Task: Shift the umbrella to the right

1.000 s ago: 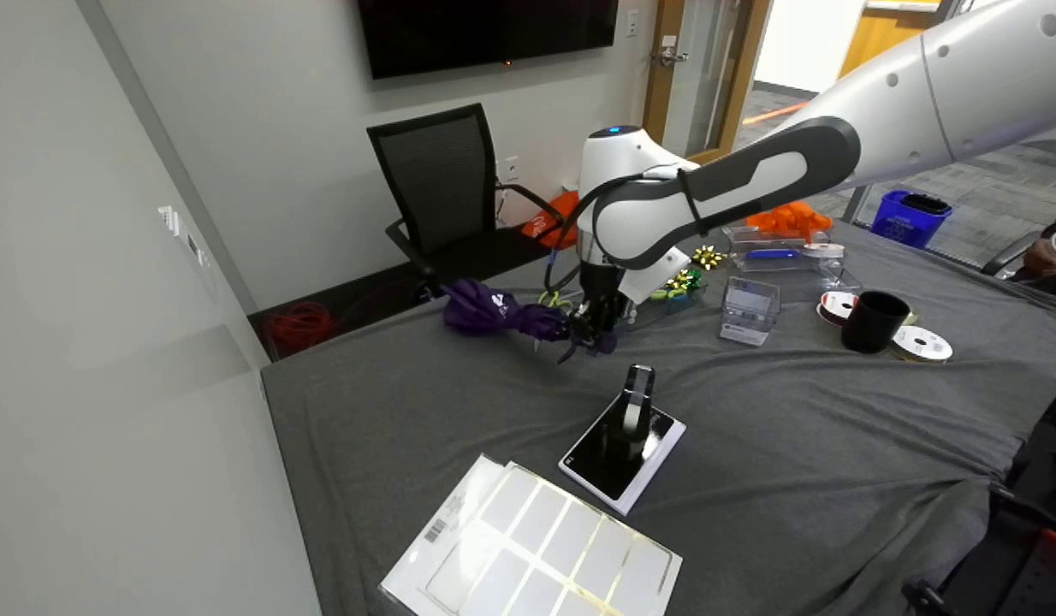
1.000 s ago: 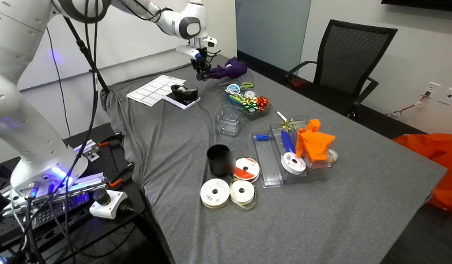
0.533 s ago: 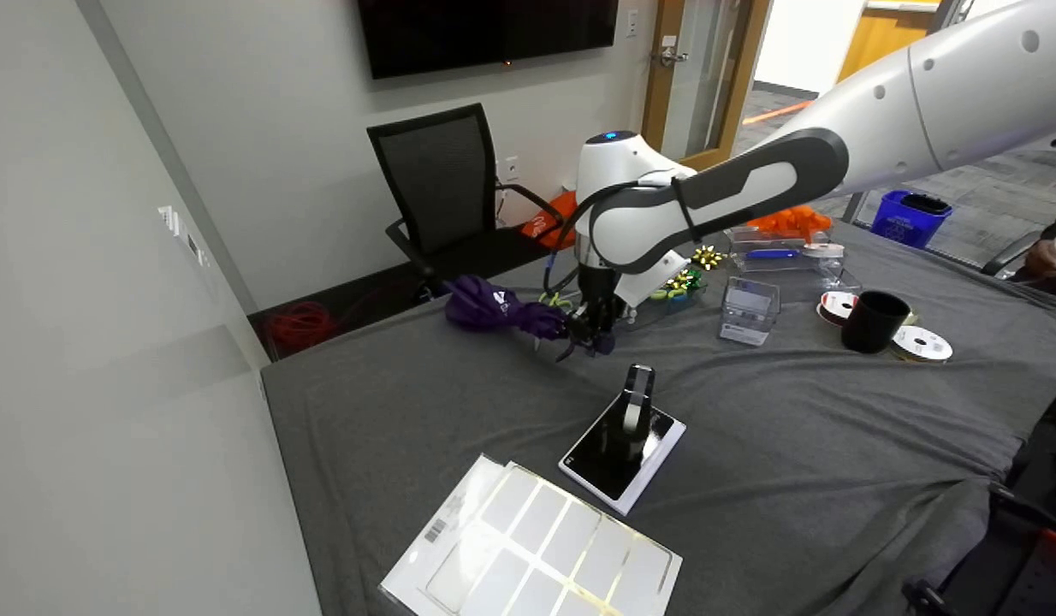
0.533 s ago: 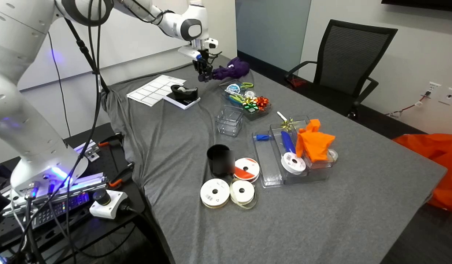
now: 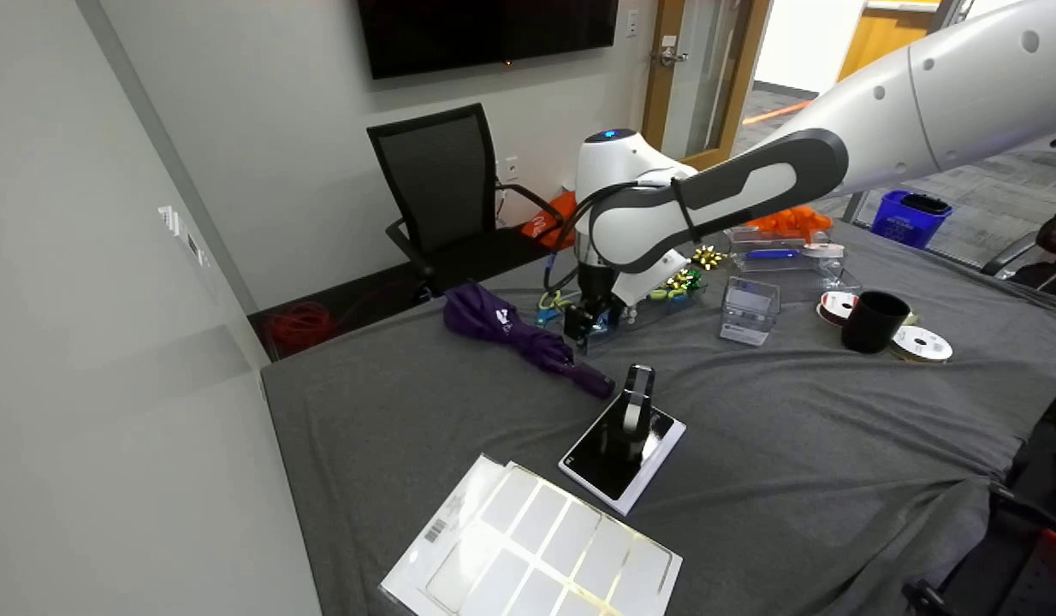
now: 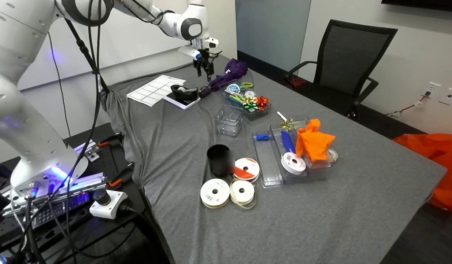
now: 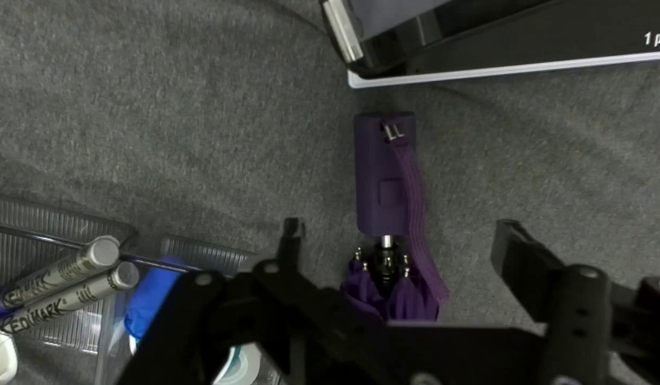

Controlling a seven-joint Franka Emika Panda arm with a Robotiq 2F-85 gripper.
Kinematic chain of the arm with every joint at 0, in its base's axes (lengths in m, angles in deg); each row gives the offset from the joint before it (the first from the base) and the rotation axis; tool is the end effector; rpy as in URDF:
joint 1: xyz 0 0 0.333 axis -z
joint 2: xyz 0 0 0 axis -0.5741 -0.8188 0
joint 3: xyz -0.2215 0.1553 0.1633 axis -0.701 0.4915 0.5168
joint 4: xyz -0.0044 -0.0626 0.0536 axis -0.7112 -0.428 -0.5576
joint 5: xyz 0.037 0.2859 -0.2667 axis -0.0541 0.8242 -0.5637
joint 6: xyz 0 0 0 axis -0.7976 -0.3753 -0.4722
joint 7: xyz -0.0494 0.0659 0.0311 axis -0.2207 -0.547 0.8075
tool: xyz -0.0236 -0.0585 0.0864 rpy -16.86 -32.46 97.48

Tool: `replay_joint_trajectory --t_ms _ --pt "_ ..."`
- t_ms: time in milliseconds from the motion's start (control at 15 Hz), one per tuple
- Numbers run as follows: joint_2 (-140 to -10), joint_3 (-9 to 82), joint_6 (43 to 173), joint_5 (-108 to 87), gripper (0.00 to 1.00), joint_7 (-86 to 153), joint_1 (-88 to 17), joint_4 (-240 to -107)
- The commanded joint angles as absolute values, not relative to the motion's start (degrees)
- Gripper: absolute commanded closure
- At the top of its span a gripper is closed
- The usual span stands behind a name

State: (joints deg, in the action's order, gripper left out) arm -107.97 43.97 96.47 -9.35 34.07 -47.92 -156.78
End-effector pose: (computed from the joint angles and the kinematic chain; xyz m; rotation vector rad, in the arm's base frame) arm 0.7146 0.1962 0.2189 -3.1142 -0.2909 0.0440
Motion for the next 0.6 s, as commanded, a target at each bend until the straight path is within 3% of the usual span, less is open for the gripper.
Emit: replay_joint_trajectory --t_ms 0,533 --pt "-104.74 43.94 94.57 -10.5 0.0 34.76 -48.91 -159.41" --pt "-95.24 45.01 92.33 -13.14 0.0 34.64 -52.43 -165.07"
